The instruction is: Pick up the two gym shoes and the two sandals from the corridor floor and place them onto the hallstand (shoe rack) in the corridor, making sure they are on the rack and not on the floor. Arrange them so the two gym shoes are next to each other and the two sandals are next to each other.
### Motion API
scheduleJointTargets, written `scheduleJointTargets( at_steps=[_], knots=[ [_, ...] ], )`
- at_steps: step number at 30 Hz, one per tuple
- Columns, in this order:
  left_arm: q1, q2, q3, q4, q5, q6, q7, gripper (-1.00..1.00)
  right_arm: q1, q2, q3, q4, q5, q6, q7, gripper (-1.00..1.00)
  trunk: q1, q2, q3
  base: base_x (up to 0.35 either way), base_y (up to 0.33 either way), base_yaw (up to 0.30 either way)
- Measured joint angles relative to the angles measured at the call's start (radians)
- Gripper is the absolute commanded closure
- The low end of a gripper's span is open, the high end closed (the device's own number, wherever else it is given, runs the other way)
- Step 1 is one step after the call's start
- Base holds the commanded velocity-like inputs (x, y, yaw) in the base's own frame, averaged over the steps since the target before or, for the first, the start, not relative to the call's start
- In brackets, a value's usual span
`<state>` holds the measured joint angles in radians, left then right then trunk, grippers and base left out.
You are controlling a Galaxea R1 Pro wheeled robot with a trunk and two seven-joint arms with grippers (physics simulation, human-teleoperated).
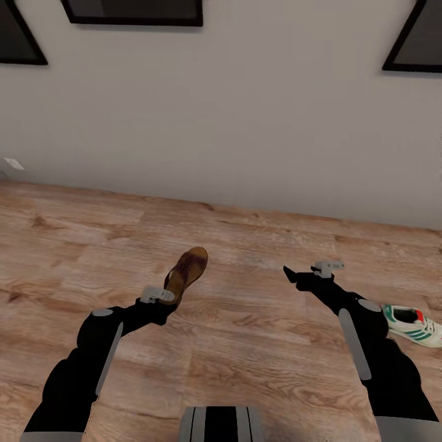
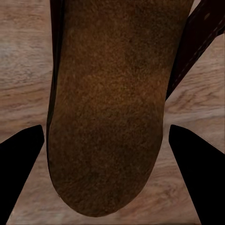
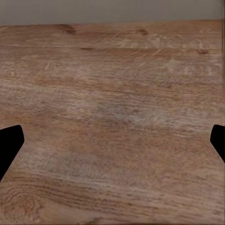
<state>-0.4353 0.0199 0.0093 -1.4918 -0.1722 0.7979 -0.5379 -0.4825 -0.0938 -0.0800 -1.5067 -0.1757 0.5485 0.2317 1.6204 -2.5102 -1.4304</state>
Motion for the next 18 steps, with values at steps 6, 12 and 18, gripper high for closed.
scheduleJointTargets(
  at_steps=[6,12,18],
  knots=[
    [0.000,0.000,0.000,0.000,0.000,0.000,0.000,1.00,0.000,0.000,0.000,0.000,0.000,0.000,0.000,-1.00,0.000,0.000,0.004,0.014,0.342,-0.293],
    [0.000,0.001,0.000,0.000,0.000,0.000,0.000,1.00,0.000,0.000,0.000,0.000,0.000,0.000,0.000,-1.00,0.000,0.000,0.008,0.102,0.340,-0.268],
    [0.000,0.001,0.000,0.000,-0.001,0.000,0.000,1.00,0.000,0.000,0.000,0.000,0.000,0.000,0.000,-1.00,0.000,0.000,0.009,0.150,0.334,-0.090]
  ],
)
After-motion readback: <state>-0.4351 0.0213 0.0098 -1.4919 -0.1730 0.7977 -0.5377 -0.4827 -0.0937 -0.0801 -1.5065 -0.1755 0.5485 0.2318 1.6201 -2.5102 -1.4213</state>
